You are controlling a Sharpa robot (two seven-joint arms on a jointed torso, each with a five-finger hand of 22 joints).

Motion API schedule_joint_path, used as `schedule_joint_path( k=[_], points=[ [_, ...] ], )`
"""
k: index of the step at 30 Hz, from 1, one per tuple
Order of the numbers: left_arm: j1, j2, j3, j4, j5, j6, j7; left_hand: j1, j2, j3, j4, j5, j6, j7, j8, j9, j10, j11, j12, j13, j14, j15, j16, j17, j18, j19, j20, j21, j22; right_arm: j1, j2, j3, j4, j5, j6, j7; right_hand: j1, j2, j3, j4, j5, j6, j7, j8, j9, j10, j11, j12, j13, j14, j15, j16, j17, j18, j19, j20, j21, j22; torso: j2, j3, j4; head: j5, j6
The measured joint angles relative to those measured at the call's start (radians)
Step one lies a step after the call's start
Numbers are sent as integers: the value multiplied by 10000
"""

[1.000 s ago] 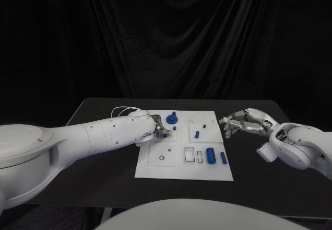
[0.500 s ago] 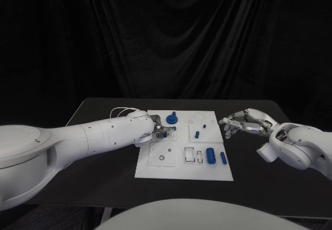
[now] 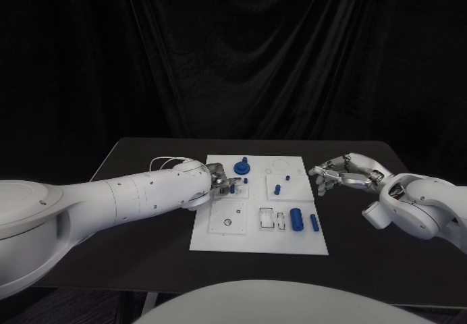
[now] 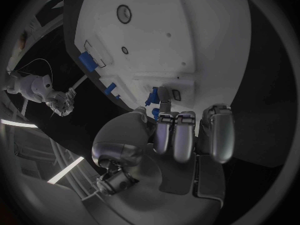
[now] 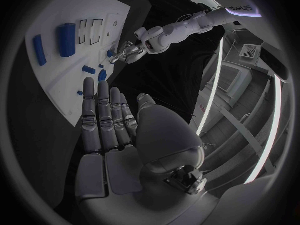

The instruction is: Assemble the parts on the task board

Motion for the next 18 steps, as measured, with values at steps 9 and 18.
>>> schedule_joint_path(
  k=[9,18],
  points=[
    [-3,-306,-4,371,6,-495,220,666,-95,-223,1,474,-72,-42,100,280,35,-33,0,0,0,0,0,0,-1,0,0,0,0,-1,-7,0,-17,0,12,-13,0,0,0,0,0,0,0,0,0,0,0,0,1,0,0,0,0,0,0,0,0,0,-1,1,8,-28,0],
    [559,-848,-16,1162,15,-1306,501,1452,-375,-441,-30,817,-263,-59,177,586,35,-33,0,0,-38,-37,0,0,-1,36,-37,-1,0,-2,-45,0,-33,0,19,-22,0,0,0,0,0,0,0,0,1,0,0,0,1,0,0,-1,1,1,0,0,0,-9,-4,3,7,-89,0]
  ],
)
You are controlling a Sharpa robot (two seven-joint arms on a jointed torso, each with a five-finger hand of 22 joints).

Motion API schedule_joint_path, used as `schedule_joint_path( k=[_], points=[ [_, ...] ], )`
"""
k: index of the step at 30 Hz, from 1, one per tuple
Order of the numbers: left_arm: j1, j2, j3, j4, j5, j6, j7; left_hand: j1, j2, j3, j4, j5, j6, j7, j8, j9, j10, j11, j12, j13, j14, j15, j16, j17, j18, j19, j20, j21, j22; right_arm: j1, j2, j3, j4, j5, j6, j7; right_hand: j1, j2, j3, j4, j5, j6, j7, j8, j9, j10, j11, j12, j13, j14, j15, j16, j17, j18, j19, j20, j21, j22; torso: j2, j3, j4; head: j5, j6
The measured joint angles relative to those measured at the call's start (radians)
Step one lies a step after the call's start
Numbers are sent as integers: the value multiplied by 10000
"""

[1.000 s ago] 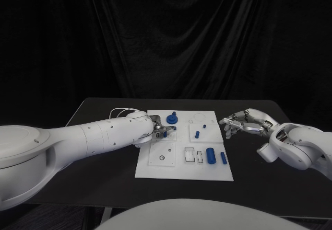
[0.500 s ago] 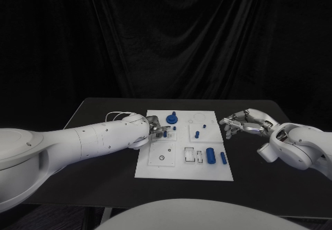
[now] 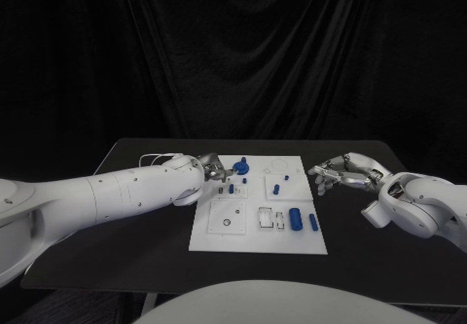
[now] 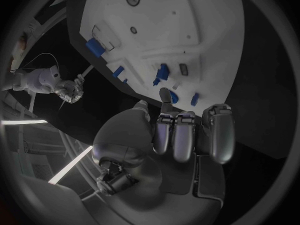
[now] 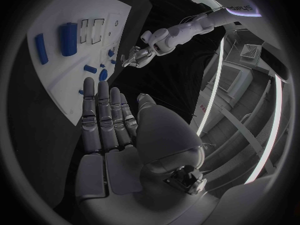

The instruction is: Assemble the parts on the task board

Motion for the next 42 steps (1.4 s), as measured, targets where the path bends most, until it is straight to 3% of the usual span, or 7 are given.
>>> schedule_joint_path(
  k=[8,14,22,26,33,38,42],
  points=[
    [992,-199,12,428,0,162,88,705,-17,-56,0,2,-231,54,-107,63,0,0,0,0,0,0,0,0,0,0,0,-1,0,-1,-6,0,-2,0,0,-3,0,0,0,0,0,0,0,0,0,0,0,0,1,0,0,0,1,-1,0,0,0,0,-8,0,-6,9,0],
    [1463,109,19,120,59,2102,-156,1870,38,470,-359,-362,-731,161,-272,147,-20,21,41,25,7,10,0,0,0,-79,78,-100,0,-1,6,0,27,0,-27,35,0,0,0,0,0,0,0,0,0,0,0,0,-7,0,0,58,-8,0,0,0,0,1,-8,1,-8,-12,0],
    [1576,591,10,-599,232,4393,-244,2453,6,914,-577,-1305,-1166,379,-272,266,-18,197,36,28,30,188,0,0,0,121,275,158,0,-1,-49,0,161,-1,-377,549,251,-118,37,32,679,289,-71,154,0,412,-107,78,-115,409,-240,323,-58,-2,351,-138,126,8,-1,1,-8,-78,0],
    [1611,711,11,-838,291,5050,28,1854,86,552,-106,-2253,-1503,521,-272,266,-2,357,-78,1,28,354,0,0,0,228,382,492,0,-1,-67,0,175,0,-617,880,294,-81,101,13,776,343,-126,193,1,550,-143,78,-151,515,-246,394,-74,-1,448,-161,172,21,0,5,-9,-80,0],
    [1618,933,14,-1166,352,5961,520,1282,211,398,47,-2184,-2227,619,-182,207,-5,426,-41,-12,35,469,0,0,1,-386,591,-122,0,-1,-64,0,192,0,-885,1214,294,-82,101,13,776,410,-125,193,1,563,-156,78,-162,548,-279,394,-84,-1,447,-161,172,21,16,3,-14,-105,0],
    [1619,1022,14,-1361,373,6161,506,1476,226,501,-56,-1191,-2093,641,92,30,-40,461,-40,-2,36,541,0,0,-1,-302,629,-34,0,-1,-63,0,218,0,-966,1320,294,-82,100,13,775,410,-125,193,1,563,-156,78,-173,548,-279,394,-83,-1,447,-161,172,21,12,2,-8,-97,0],
    [1620,1081,14,-1496,383,6241,277,1644,225,697,-54,-843,-1820,574,175,-169,-42,463,-30,14,36,541,0,0,0,-69,643,153,7,-1,-34,0,204,0,-982,1342,294,-82,100,13,775,410,-125,193,1,563,-155,78,-173,548,-278,394,-83,-1,469,-183,172,20,8,1,-3,-76,0]
  ],
)
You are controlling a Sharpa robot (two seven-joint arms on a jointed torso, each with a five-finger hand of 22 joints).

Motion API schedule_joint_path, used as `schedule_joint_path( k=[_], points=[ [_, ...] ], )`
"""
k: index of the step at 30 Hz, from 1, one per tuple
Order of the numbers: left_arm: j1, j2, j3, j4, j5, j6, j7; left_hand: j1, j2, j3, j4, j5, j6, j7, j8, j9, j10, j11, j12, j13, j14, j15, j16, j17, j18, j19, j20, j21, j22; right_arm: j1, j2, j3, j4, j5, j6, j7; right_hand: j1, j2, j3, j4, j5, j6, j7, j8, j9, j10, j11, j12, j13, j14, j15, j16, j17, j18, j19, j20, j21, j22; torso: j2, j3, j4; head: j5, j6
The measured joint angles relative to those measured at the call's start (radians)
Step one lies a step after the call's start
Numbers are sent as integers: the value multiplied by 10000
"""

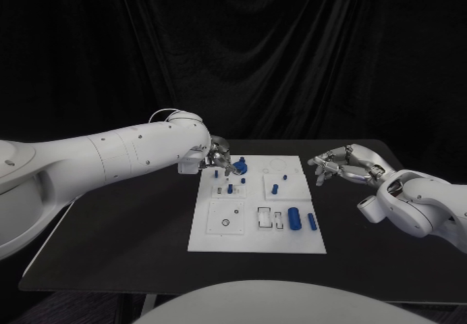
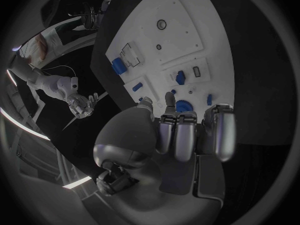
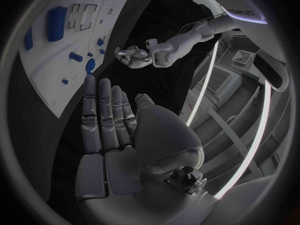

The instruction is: Assemble the parts on the task board

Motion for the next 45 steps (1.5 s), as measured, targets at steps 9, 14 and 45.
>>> schedule_joint_path(
  k=[9,14,45],
  points=[
    [-36,338,2,-321,13,321,-949,112,-98,218,-30,41,338,-26,-52,-505,-2,2,1,-12,0,0,0,0,0,247,-71,257,0,0,93,0,-51,0,15,0,0,0,28,28,0,0,0,0,0,0,0,0,0,0,0,0,1,0,15,-15,0,3,14,-1,3,65,0],
    [-234,538,-4,-575,18,459,-1261,-28,-239,218,-30,93,466,-73,-61,-687,0,0,-2,-32,-1,-1,0,0,0,247,-71,257,-1,0,92,0,-46,0,31,-10,0,0,28,28,0,0,0,0,0,30,31,0,-10,0,0,0,-12,0,14,-14,0,7,20,-1,-5,57,0],
    [-948,1476,1,-2016,31,225,-1074,-95,-305,314,-70,257,661,-126,-177,-920,39,-39,-2,-27,0,-76,0,0,0,282,-107,217,-4,-1,107,0,-53,0,191,-202,0,0,54,1,-1,0,0,0,-34,29,32,0,-59,-1,0,0,-55,0,14,-14,0,5,16,-1,-12,62,0]
  ],
)
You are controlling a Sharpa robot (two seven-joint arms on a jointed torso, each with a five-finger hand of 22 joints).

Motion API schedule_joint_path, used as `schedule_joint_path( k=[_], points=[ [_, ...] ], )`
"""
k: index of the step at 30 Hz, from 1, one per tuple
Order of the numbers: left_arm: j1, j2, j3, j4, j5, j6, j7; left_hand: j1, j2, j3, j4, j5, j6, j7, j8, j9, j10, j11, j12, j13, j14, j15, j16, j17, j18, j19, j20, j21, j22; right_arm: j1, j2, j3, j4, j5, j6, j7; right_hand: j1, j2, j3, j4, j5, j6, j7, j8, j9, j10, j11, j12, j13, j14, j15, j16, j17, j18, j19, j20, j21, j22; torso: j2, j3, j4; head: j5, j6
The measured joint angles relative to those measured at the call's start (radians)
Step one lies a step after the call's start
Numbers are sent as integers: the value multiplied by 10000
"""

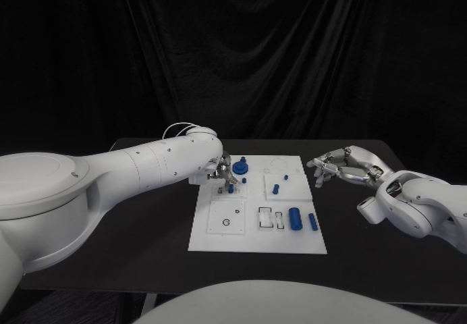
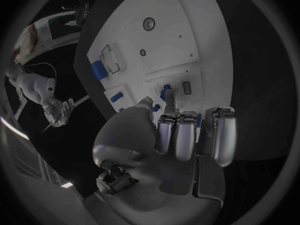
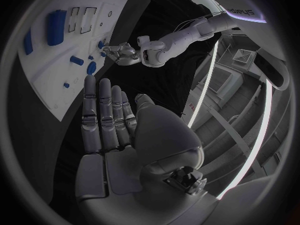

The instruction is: Assemble the parts on the task board

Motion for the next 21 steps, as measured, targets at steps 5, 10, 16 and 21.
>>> schedule_joint_path(
  k=[5,10,16,21],
  points=[
    [-53,61,0,-136,1,-43,42,0,0,0,0,36,0,0,0,0,0,0,0,0,0,0,0,0,1,0,0,0,0,0,-12,0,12,0,8,-18,0,0,0,0,0,0,0,0,0,0,0,0,1,0,0,0,0,0,0,0,0,0,0,1,2,3,0],
    [-89,116,0,-252,2,-102,71,0,0,18,-17,76,0,0,0,-22,0,0,0,0,0,0,0,0,0,0,0,0,-1,0,-14,0,16,0,14,-37,0,0,0,0,0,0,0,0,1,0,0,0,-5,0,0,0,-6,-1,0,0,0,-1,1,1,2,9,0],
    [-130,186,0,-351,2,-153,72,0,0,130,-74,232,37,-37,0,-19,-1,1,0,0,0,0,0,0,0,-1,0,0,-1,0,-16,0,22,0,27,-71,0,0,0,0,0,0,0,0,1,0,0,0,-11,0,0,0,-12,0,0,0,0,-1,3,2,2,-2,0],
    [-179,236,0,-432,2,-191,49,0,0,222,-166,418,71,-72,158,209,-34,-33,0,0,-18,-55,0,0,0,36,-36,-66,-1,0,-16,0,27,0,44,-109,0,0,0,0,0,0,0,0,-6,0,0,0,-10,0,0,0,-11,0,0,0,0,-1,3,2,1,-3,0]
  ],
)
